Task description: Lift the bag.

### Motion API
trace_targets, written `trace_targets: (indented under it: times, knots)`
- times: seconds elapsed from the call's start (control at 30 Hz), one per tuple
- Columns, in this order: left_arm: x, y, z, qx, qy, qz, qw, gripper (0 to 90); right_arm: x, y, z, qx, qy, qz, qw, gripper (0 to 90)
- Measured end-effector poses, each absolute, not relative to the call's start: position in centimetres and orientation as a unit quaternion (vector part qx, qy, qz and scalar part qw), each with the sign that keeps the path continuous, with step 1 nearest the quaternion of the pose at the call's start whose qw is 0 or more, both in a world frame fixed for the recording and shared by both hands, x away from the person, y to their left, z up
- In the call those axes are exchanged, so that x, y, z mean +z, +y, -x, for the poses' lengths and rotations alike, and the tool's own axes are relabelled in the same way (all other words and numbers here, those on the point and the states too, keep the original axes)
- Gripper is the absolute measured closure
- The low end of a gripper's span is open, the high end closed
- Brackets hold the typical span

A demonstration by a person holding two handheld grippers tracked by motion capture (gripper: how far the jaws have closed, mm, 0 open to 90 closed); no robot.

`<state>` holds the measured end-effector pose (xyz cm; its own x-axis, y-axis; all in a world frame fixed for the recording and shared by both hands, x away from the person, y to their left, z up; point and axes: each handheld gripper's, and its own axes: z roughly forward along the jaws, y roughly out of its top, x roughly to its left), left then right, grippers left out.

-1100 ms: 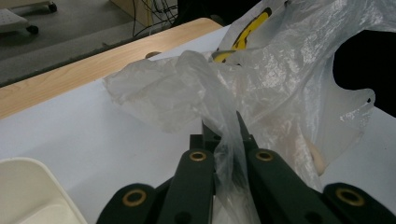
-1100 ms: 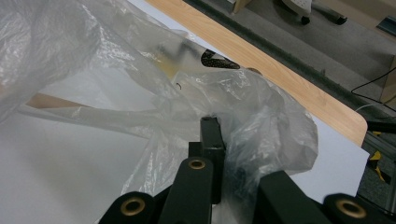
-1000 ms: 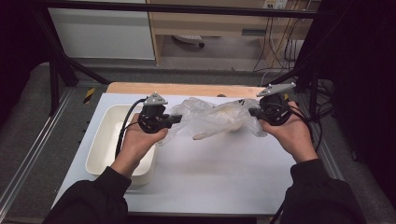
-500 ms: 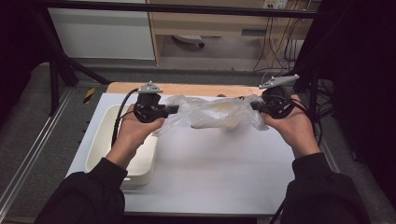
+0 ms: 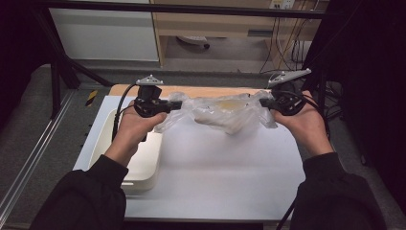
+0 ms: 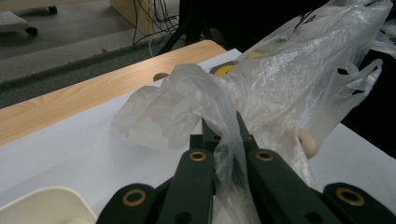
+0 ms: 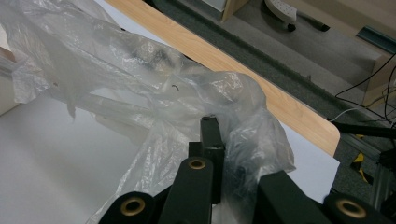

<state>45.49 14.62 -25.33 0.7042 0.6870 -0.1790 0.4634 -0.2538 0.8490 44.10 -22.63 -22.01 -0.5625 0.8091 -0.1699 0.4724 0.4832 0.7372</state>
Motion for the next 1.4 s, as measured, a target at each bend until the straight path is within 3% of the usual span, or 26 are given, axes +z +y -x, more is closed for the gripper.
trace_targets:
  times: [0.7, 1.4]
  knots:
    - [-22.3, 14.3, -47.2, 0.111, 0.371, -0.774, 0.500, 90.0, -18.4, -22.7, -46.3, 0.317, 0.818, -0.395, 0.272, 90.0]
    - [-22.4, 14.3, -50.4, 0.112, 0.398, -0.761, 0.500, 90.0, -16.3, -23.8, -47.7, 0.305, 0.808, -0.411, 0.291, 90.0]
